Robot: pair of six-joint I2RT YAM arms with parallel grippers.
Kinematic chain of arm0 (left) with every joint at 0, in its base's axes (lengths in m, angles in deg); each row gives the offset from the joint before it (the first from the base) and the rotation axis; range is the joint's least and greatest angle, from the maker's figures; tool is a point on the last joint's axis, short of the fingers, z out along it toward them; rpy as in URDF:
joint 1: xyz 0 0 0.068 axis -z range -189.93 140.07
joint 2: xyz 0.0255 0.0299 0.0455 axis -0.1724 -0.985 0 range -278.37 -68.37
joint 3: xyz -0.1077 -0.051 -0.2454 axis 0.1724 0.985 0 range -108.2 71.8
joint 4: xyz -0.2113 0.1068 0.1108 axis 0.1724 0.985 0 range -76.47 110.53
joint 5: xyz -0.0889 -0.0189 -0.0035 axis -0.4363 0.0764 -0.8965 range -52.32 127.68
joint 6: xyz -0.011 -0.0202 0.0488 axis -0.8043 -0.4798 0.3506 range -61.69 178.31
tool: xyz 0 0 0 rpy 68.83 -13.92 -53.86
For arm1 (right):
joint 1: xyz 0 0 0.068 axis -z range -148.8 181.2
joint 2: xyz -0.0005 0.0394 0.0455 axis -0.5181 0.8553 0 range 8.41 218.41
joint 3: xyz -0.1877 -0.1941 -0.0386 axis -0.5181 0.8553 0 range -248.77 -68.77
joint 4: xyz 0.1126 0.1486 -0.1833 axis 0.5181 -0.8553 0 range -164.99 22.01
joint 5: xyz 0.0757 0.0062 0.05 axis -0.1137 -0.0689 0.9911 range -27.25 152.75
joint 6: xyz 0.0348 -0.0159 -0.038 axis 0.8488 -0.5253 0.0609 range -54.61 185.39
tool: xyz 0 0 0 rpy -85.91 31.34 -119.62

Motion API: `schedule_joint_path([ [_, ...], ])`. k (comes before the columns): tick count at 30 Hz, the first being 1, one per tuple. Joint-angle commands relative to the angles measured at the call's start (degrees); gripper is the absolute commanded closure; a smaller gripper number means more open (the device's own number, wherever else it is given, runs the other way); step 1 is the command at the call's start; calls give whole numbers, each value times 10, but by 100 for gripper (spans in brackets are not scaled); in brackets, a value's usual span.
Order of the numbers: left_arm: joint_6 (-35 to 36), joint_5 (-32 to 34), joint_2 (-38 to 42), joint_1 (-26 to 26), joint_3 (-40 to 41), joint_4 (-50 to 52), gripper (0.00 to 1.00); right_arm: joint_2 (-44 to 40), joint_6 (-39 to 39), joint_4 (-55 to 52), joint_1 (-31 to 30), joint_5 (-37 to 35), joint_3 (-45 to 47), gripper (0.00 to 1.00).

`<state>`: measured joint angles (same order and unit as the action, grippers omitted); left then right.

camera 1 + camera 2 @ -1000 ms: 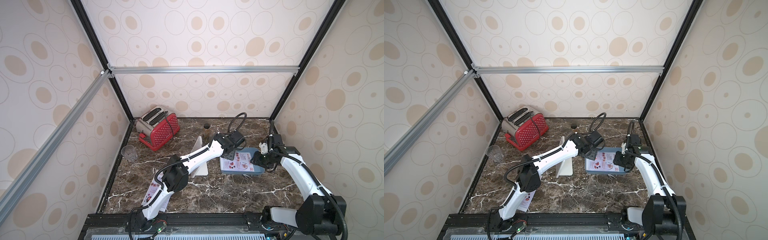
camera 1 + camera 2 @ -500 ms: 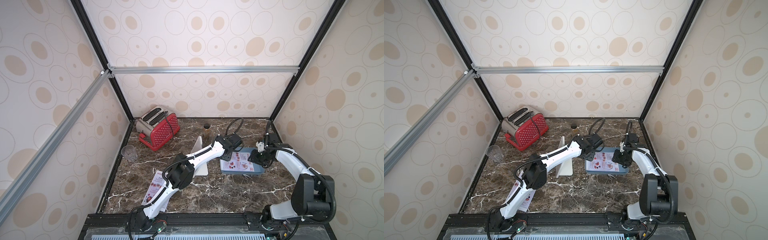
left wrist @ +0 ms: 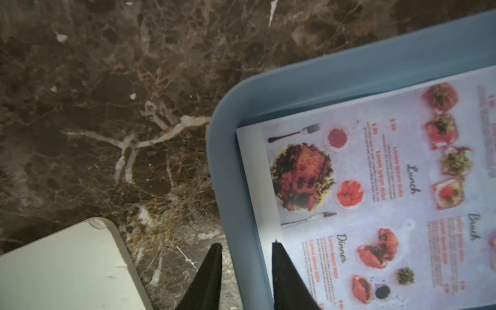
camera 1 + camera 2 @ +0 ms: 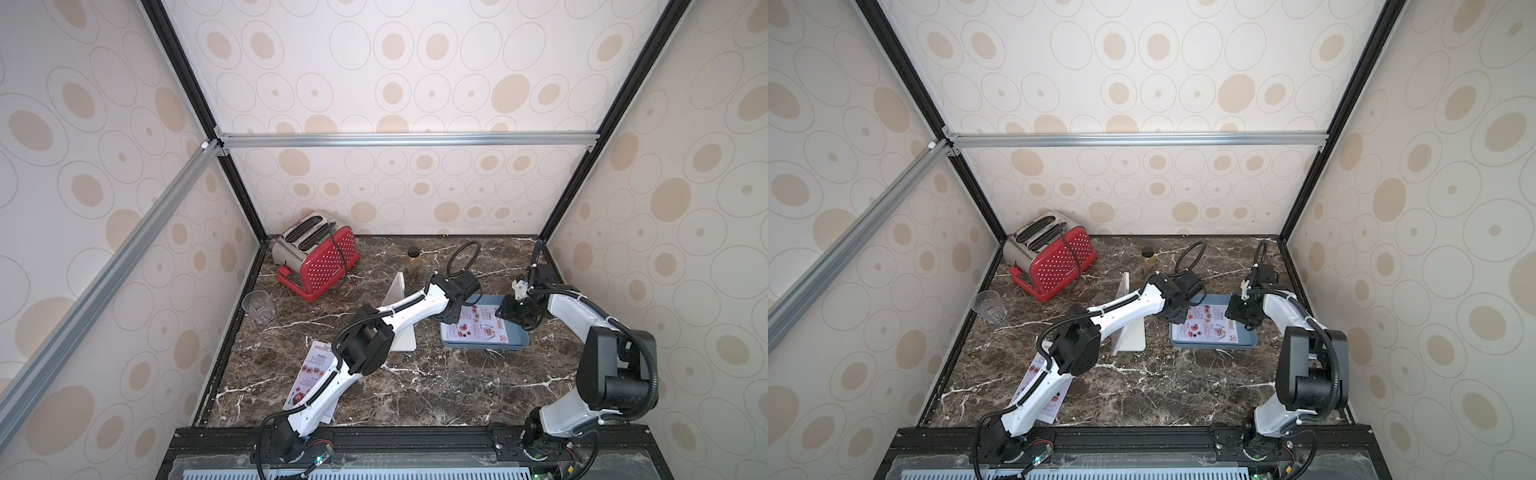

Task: Replace the menus in the menu holders
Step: Pick up the menu from the storage box.

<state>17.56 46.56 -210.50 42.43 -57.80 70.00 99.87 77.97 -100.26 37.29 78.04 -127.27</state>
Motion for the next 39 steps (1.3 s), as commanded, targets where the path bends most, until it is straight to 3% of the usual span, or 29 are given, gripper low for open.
schedule_joint_path([
  [1,-13,-5,-6,-7,-21,8,72,18,-2,13,2,16,-14,55],
  [3,-14,-9,-7,-7,-21,6,77,27,-2,18,3,9,-14,55],
  [16,-16,-4,-10,-10,-26,2,80,103,3,14,5,-21,-21,49],
  [25,-14,-10,-16,-10,-32,-1,84,143,-4,21,6,156,-23,46],
  [29,-11,-9,-15,-9,-33,-1,83,130,2,39,6,191,-12,46],
  [32,-3,7,-6,-9,-35,-2,69,125,4,39,6,190,-7,46],
  [39,52,112,72,1,-1,-25,50,131,14,51,7,198,-1,46],
])
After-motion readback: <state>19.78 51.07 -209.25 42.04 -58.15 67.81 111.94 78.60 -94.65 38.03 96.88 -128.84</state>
